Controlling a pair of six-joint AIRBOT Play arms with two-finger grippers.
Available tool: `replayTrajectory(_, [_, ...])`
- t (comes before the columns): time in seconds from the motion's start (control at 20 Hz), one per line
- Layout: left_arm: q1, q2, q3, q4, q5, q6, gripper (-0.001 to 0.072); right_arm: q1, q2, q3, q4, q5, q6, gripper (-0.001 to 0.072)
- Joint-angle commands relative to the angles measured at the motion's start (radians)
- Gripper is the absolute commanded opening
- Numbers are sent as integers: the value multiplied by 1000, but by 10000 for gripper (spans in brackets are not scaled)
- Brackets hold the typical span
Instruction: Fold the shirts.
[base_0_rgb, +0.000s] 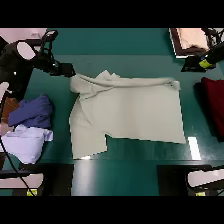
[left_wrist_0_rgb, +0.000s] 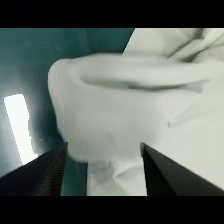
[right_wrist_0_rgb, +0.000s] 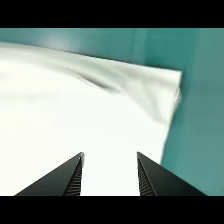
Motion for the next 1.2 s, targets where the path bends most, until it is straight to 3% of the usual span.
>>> replayTrajectory(0.0, [48, 4, 35, 16, -155, 2, 533, -68, 13, -12, 150, 101, -45, 389])
replayTrajectory(0.1, [98, 62, -19, 14, -239, 20, 533, -134, 85, -113, 291, 126, -84, 388])
replayTrajectory(0.3, [164, 206, -340, -35, -212, 32, 533, -243, 319, -496, 411, 48, -162, 386])
replayTrajectory(0.5, [164, 222, -589, -125, -136, 72, 532, -317, 471, -789, 516, 29, -203, 385])
replayTrajectory(0.7, [161, 221, -684, -193, -14, 77, 531, -327, 545, -898, 520, 16, -213, 385])
replayTrajectory(1.05, [53, 167, -690, -213, 6, 80, 531, -320, 557, -905, 528, -3, -217, 385])
replayTrajectory(1.1, [41, 167, -690, -216, 6, 80, 473, -325, 557, -905, 528, -2, -217, 385])
replayTrajectory(1.15, [35, 167, -690, -217, 4, 80, 273, -335, 557, -905, 528, 0, -217, 385])
